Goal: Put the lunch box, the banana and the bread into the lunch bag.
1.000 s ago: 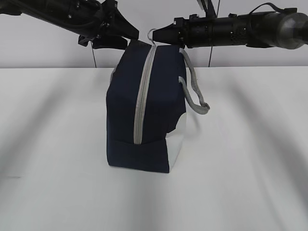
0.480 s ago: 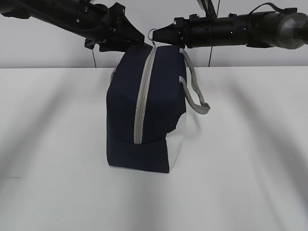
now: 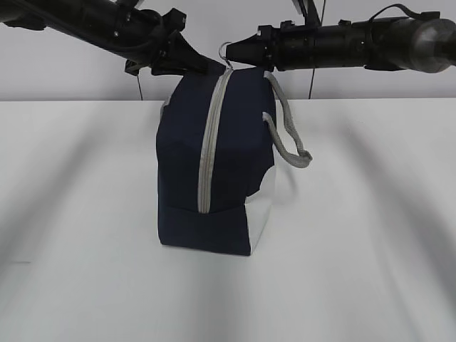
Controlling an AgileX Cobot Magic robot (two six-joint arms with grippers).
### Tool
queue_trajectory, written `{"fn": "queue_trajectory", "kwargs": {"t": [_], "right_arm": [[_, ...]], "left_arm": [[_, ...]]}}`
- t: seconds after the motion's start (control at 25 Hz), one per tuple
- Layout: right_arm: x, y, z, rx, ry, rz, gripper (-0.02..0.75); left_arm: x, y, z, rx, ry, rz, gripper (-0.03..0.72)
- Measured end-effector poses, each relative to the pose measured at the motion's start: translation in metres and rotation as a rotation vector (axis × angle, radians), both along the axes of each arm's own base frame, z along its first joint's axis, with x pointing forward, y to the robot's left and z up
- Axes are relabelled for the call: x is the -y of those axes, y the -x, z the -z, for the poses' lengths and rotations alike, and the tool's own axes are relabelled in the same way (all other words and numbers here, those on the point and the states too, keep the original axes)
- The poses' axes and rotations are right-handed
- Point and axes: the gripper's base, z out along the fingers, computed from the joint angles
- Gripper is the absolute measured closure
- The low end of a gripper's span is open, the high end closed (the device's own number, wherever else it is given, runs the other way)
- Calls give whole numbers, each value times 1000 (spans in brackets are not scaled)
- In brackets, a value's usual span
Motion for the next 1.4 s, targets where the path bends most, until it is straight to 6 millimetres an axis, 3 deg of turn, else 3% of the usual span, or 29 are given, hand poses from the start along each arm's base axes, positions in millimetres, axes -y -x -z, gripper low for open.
{"fn": "queue_trajectory", "kwargs": {"t": [0.6, 1.0, 1.4], "right_arm": [[8, -7, -4, -49, -71, 92, 732], [14, -9, -1, -61, -57, 113, 732], [14, -8, 5, -55, 36, 96, 732]], "left_arm": [[1, 6, -1, 50, -21, 108, 682], [-2, 22, -34, 136, -47, 186, 684], [-2, 27, -35, 134, -48, 234, 684]]}}
